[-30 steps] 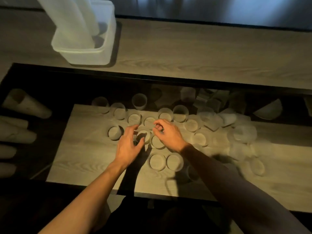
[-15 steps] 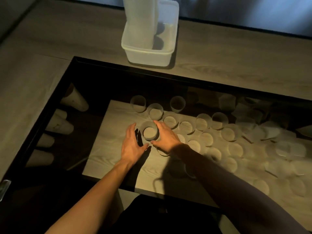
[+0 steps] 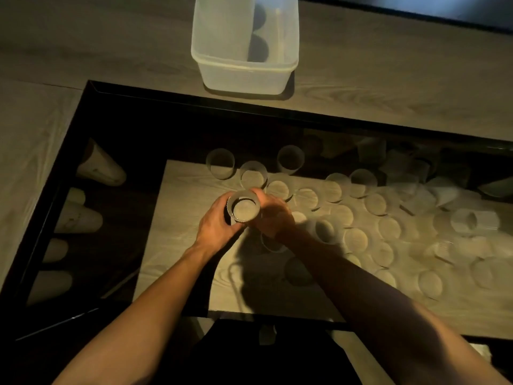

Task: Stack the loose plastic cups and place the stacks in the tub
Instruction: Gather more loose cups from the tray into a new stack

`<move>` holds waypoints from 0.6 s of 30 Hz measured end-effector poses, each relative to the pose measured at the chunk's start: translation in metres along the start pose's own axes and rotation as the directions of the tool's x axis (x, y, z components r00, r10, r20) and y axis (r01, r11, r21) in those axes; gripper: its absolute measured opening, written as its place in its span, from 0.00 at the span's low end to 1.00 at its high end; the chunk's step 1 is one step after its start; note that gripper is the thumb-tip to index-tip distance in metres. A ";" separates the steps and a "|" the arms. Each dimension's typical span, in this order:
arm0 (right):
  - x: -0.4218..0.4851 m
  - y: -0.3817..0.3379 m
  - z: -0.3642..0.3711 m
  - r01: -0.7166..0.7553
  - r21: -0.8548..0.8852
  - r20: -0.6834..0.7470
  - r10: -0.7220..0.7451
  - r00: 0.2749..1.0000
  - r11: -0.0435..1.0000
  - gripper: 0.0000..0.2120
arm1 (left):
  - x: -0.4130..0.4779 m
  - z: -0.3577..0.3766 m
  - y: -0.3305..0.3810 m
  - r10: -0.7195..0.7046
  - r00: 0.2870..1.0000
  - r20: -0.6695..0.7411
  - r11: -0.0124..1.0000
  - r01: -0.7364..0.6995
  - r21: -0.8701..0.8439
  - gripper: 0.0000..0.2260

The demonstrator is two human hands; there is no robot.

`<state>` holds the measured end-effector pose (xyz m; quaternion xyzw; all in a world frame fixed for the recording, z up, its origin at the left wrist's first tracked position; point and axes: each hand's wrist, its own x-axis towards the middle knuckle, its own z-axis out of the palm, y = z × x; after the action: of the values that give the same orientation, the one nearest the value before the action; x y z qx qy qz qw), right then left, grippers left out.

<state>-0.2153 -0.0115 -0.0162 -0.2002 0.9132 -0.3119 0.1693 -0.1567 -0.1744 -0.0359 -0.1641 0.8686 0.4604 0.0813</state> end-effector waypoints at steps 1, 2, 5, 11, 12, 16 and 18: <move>-0.002 -0.003 -0.006 0.016 0.039 -0.003 -0.015 1.000 0.999 0.31 | -0.001 -0.005 0.002 0.018 1.000 -0.009 1.000 -0.018 0.003 0.36; -0.003 -0.006 -0.012 0.039 0.041 0.003 -0.039 0.999 0.998 0.34 | -0.002 -0.009 0.004 0.041 0.999 -0.015 0.999 -0.041 0.011 0.36; -0.005 -0.006 -0.028 0.044 0.030 0.048 -0.045 0.998 0.999 0.38 | -0.010 -0.018 0.019 0.137 0.990 -0.028 0.990 -0.135 0.046 0.35; -0.031 0.019 -0.051 0.003 0.015 0.099 -0.004 0.995 1.000 0.40 | -0.026 -0.006 0.048 0.176 0.983 0.050 0.978 -0.181 0.102 0.35; -0.037 0.024 -0.054 0.008 0.019 0.097 -0.009 0.995 1.000 0.40 | -0.029 -0.003 0.053 0.180 0.982 0.063 0.976 -0.186 0.114 0.35; -0.058 0.036 -0.061 0.028 -0.004 0.095 -0.027 0.995 1.000 0.41 | -0.045 0.010 0.062 0.201 0.974 0.104 0.970 -0.213 0.118 0.35; -0.066 0.040 -0.062 0.075 -0.010 0.108 -0.074 0.991 0.997 0.41 | -0.053 0.015 0.061 0.189 0.975 0.119 0.973 -0.202 0.112 0.35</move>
<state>-0.1952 0.0795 0.0167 -0.2518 0.8968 -0.3003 0.2052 -0.1292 -0.1190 0.0188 -0.0474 0.9017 0.4198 0.0924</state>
